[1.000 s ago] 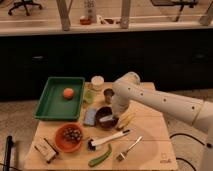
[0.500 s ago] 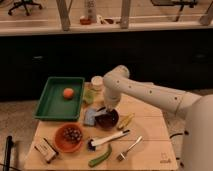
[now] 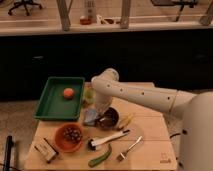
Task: Wipe purple bowl with towel
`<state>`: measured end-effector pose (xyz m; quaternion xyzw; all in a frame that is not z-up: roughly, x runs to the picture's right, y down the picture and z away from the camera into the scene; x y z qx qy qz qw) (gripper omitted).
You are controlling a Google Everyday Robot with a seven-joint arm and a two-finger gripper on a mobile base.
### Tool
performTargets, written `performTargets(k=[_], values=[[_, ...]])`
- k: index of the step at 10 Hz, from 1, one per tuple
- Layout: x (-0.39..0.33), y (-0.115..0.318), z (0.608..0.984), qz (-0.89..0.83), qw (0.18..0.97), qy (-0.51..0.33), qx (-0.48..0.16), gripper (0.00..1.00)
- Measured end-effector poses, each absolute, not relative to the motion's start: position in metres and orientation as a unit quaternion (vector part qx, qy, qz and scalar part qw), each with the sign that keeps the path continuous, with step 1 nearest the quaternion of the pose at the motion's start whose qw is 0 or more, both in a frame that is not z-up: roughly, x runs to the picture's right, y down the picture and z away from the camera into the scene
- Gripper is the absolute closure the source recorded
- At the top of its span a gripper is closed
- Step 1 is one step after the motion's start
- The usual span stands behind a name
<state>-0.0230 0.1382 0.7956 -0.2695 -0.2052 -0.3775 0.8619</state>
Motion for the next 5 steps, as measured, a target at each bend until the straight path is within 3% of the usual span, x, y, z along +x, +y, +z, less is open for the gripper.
performTargets(k=[5], values=[[0.032,0.168,0.781,-0.369,0.858,-0.195,-0.3,1.0]])
